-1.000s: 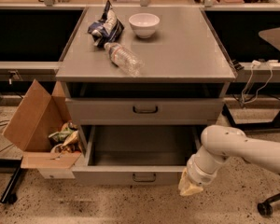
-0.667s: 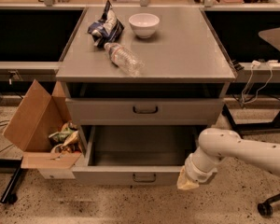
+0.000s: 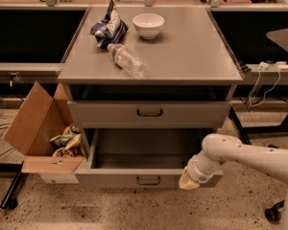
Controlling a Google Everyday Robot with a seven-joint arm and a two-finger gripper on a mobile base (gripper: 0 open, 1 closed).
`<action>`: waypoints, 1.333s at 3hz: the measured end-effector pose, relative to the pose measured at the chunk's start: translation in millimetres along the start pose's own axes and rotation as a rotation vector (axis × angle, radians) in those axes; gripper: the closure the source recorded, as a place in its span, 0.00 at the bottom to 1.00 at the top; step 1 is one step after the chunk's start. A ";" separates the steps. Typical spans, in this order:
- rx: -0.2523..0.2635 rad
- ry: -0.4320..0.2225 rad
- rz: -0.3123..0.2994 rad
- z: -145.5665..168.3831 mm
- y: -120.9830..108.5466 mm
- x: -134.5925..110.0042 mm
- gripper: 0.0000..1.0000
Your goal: Close middle drawer
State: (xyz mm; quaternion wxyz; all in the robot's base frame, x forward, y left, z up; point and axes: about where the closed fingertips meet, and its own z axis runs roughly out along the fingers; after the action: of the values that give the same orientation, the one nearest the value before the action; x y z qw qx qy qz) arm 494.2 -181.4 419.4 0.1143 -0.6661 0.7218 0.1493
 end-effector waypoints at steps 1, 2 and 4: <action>0.000 0.000 0.000 0.1 0.0 0.0 0.82; 0.000 0.000 0.000 0.1 0.1 0.0 0.51; 0.000 0.000 0.000 0.1 0.1 0.0 0.05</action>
Offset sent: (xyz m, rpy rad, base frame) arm 0.0000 0.0000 0.0000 0.0000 0.0001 0.0000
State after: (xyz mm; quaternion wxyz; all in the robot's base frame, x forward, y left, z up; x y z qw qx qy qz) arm 494.1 -181.3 419.3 0.1142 -0.6661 0.7218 0.1494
